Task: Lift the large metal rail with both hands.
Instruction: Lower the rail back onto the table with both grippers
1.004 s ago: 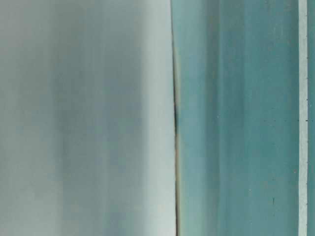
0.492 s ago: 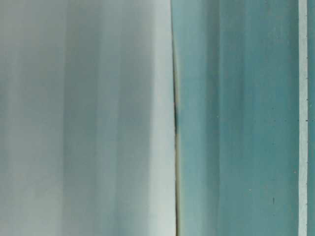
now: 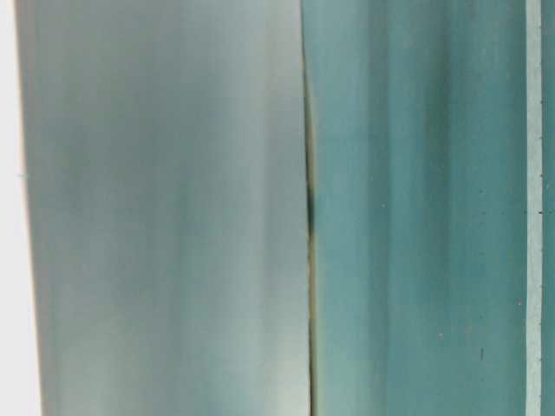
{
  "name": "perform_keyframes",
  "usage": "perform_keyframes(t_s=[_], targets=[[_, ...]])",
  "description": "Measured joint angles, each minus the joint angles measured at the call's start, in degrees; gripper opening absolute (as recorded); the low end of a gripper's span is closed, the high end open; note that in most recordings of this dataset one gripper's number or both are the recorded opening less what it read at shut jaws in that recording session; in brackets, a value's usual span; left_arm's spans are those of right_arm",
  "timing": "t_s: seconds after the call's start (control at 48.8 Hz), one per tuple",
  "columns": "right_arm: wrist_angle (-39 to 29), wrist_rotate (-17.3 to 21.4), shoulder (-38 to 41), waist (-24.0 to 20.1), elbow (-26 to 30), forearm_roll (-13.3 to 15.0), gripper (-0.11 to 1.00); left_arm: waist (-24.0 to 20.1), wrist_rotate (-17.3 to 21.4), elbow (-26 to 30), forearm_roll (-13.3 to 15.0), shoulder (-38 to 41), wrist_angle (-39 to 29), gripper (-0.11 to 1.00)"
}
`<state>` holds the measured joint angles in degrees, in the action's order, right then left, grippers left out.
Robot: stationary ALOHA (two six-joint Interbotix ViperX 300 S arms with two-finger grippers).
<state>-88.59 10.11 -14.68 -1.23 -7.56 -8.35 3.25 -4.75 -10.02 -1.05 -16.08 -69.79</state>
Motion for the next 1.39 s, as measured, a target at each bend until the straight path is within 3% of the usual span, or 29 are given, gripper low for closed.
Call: perform_keyframes(t_s=[0.184,0.492,0.983,1.393], targets=[[10.0,-1.6,-0.2,0.2,-9.2,1.1,0.39,-0.1,-0.3,-9.6,0.0,-0.1,9.0,0.38],[22.1,-2.6,0.8,0.3,-19.8,3.3,0.39,-0.4,-0.3,-19.1,-0.1,0.0,18.2,0.38],[34.2,-5.8,7.8,0.7,-25.5,5.3,0.39,-2.2,0.1,-30.7,-0.1,4.0,33.4,0.38],[41.0,-6.0,9.5,1.0,-28.8,6.7,0.39,-2.5,-0.4,-35.2,-0.1,8.4,42.0,0.38]])
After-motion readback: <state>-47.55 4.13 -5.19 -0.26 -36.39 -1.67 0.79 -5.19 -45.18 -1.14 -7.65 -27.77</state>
